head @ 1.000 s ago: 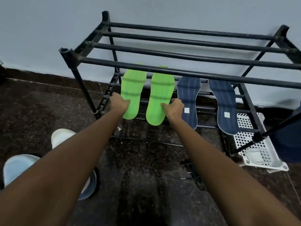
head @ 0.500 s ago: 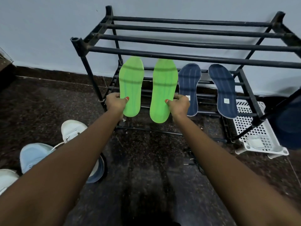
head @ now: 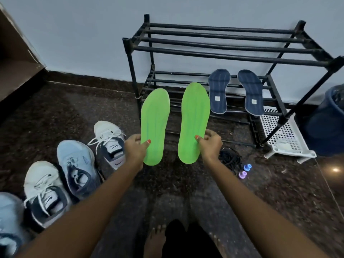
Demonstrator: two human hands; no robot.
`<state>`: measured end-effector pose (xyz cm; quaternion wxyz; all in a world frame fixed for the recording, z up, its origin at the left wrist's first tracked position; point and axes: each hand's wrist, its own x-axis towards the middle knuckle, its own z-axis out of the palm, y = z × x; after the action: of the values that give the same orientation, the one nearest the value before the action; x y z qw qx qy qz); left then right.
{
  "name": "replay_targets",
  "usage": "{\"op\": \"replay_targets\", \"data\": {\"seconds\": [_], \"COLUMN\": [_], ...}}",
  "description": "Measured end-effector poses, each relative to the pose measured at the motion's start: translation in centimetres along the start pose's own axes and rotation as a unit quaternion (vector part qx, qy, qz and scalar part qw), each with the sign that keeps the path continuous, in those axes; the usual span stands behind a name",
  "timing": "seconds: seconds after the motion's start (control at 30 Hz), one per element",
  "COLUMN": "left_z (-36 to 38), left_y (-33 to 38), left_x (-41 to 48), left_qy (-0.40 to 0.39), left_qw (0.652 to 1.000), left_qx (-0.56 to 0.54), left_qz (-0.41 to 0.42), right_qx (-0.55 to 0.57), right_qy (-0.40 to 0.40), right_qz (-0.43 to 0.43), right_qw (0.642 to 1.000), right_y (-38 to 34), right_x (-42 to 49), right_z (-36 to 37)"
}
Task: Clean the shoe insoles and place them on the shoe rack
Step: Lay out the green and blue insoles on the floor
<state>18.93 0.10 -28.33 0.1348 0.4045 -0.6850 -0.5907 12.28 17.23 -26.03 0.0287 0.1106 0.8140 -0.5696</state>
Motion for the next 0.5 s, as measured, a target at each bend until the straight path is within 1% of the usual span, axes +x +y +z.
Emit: {"op": "replay_targets", "data": {"seconds": [0.13,0.23,0.33,0.5], "left_z": [-0.9,-0.8,-0.2,0.8], "left_y": [-4.8,-8.0,-11.1,-15.5], "left_x": [-1.2,-1.6,-1.1,0.0], "left_qy": [-0.005,0.004,0.007,0.010], "left_qw": [0.999,0.999,0.998,0.995], "left_qx": [0.045,0.040,0.035,0.068], "left_qz": [-0.005,-0.025,-0.050,-0.077], "right_qx": [-0.016,-0.052,-0.078,-0.110], "right_qy": [-0.013,-0.020,-0.028,-0.044], "right_qz": [0.010,0.025,0.063,0.133], "right_qw": [1.000,0.998,0.995,0.984], "right_y": [2.9,6.0,9.5,15.2], "right_x": [-3.0,-4.3,-4.4,-3.4], "right_z": [0.4,1.0,1.6,2.8]}}
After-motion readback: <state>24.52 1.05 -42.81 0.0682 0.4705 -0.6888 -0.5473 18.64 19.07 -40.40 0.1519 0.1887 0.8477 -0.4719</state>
